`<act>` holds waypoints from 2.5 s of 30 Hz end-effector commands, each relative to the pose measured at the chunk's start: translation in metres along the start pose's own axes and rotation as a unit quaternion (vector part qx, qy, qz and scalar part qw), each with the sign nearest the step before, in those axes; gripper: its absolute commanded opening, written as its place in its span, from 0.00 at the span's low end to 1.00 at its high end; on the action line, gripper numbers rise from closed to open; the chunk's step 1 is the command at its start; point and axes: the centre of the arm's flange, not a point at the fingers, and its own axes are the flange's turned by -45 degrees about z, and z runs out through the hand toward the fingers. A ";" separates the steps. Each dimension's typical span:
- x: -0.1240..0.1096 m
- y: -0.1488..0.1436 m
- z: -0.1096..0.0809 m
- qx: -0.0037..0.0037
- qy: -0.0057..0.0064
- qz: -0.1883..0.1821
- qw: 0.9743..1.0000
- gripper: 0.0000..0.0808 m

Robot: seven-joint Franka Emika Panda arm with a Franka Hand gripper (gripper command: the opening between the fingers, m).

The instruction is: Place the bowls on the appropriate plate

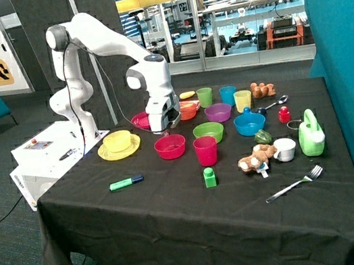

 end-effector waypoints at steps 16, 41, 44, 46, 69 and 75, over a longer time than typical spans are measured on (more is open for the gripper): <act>0.005 0.001 0.021 -0.002 0.003 0.008 1.000 0.54; 0.007 -0.002 0.030 -0.002 0.003 0.016 1.000 0.03; 0.006 -0.001 0.031 -0.001 0.003 0.017 1.000 0.00; 0.005 0.001 0.032 -0.001 0.003 0.017 1.000 0.00; -0.002 -0.004 0.042 -0.001 0.003 0.049 0.999 0.00; -0.003 -0.006 0.041 -0.001 0.003 0.044 0.999 0.00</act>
